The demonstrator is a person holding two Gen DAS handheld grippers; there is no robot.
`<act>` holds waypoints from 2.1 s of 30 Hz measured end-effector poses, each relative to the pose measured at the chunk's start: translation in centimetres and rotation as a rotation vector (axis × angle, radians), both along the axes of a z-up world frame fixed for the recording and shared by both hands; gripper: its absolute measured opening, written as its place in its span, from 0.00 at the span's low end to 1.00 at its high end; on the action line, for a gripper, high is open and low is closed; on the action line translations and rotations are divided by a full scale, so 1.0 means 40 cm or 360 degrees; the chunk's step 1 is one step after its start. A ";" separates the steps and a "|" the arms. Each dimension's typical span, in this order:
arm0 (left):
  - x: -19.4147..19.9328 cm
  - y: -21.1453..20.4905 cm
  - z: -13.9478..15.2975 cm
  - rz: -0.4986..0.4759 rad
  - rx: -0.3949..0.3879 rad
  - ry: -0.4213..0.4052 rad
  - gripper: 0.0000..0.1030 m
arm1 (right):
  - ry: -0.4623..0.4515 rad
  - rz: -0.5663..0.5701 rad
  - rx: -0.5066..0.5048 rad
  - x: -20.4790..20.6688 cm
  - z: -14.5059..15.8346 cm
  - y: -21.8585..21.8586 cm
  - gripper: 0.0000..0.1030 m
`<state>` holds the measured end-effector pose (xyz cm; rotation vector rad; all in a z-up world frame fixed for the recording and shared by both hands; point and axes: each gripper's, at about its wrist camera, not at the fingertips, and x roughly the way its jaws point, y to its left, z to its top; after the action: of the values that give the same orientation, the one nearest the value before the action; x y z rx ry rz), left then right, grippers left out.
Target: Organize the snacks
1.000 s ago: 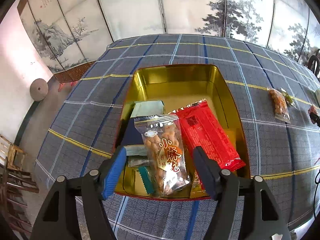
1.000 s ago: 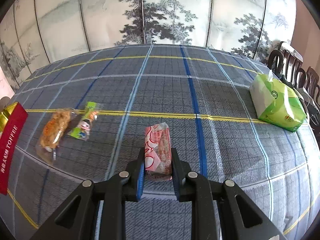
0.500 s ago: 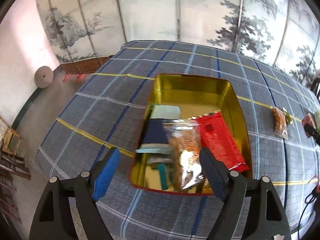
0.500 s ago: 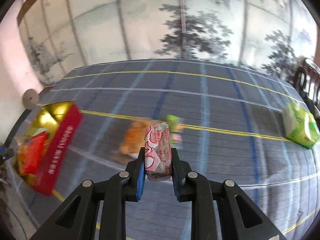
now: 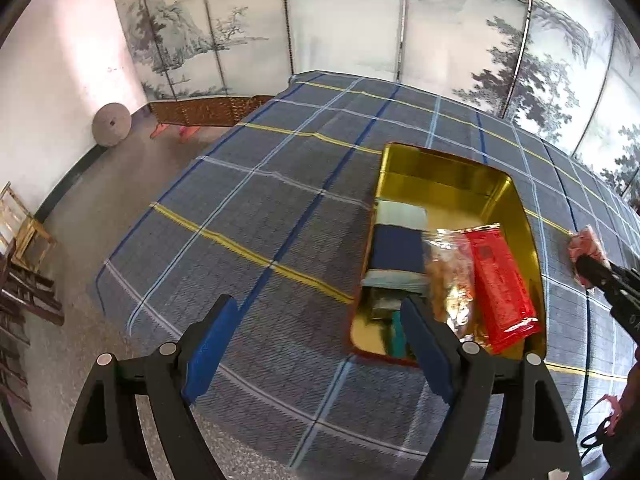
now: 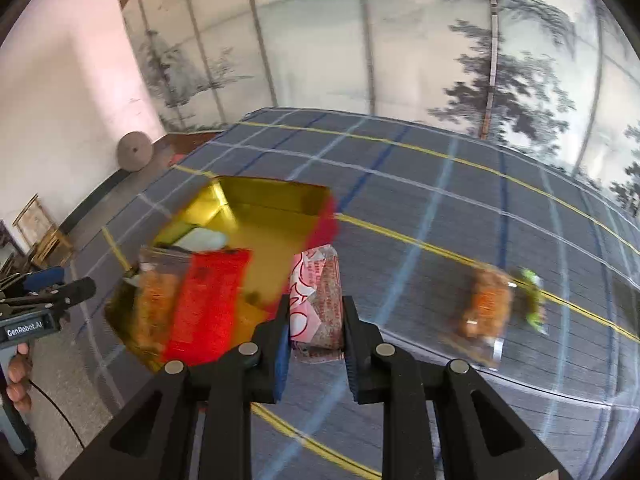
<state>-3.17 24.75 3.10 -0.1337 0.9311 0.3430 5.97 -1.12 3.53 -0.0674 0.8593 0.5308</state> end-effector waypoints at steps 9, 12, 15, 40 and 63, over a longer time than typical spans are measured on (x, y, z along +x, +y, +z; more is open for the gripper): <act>-0.034 0.061 -0.005 0.0067 0.0008 0.0011 0.79 | -0.0018 0.0104 -0.0103 0.008 -0.022 0.121 0.22; -0.043 0.076 -0.009 0.0088 0.0007 0.0019 0.79 | -0.0009 0.0110 -0.0127 0.014 -0.031 0.145 0.22; -0.046 0.089 -0.010 0.0100 0.0009 0.0026 0.79 | 0.0007 0.0121 -0.0134 0.015 -0.039 0.162 0.22; -0.059 0.119 -0.018 0.0142 0.0022 0.0053 0.81 | 0.0001 0.0226 -0.0086 -0.027 -0.045 0.234 0.27; -0.046 0.000 0.010 0.0021 0.0047 0.0017 0.82 | -0.0115 0.0033 -0.0011 -0.020 0.011 0.033 0.53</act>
<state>-5.00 24.76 3.50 -0.1109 0.9354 0.3700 5.17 0.22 3.97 -0.1012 0.7906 0.5416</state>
